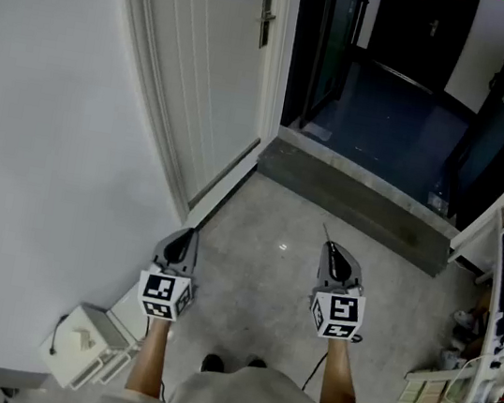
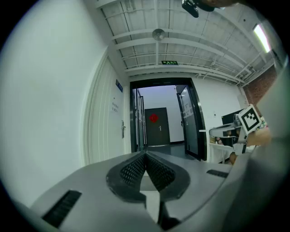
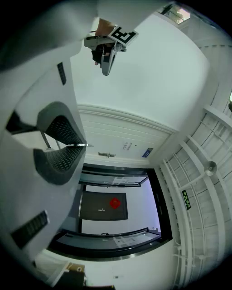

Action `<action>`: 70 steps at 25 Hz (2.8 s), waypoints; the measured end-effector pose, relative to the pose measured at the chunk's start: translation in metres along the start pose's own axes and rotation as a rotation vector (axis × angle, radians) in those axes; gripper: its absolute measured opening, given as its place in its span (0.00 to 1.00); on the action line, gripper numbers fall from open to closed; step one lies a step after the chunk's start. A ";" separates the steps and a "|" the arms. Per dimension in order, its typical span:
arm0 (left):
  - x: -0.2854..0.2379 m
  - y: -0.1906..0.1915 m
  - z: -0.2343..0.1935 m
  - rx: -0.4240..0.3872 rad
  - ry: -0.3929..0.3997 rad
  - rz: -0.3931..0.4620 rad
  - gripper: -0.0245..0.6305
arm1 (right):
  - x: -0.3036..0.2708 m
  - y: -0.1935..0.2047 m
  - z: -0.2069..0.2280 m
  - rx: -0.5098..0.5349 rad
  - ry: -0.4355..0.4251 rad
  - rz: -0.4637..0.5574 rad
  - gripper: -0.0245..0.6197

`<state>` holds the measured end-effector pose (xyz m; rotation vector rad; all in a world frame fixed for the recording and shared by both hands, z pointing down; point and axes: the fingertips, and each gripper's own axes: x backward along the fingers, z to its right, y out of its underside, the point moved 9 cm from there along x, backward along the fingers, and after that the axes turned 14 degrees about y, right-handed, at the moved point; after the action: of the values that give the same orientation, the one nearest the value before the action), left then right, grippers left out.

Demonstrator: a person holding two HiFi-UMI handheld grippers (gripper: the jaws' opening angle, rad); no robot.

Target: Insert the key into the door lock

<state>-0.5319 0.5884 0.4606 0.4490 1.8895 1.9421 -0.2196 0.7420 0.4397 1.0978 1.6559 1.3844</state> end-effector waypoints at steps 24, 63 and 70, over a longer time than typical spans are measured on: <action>-0.049 0.002 0.052 0.018 -0.023 -0.006 0.07 | -0.020 0.019 0.057 -0.003 -0.068 0.017 0.08; -0.460 0.001 -0.289 0.031 0.129 -0.004 0.07 | -0.515 0.009 -0.003 0.052 -0.036 -0.020 0.08; -0.522 0.012 -0.316 0.040 0.151 -0.052 0.07 | -0.581 0.027 0.003 0.041 -0.049 -0.050 0.08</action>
<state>-0.2312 0.0571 0.4830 0.2682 2.0150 1.9568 0.0157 0.2102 0.4634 1.0980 1.6721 1.2871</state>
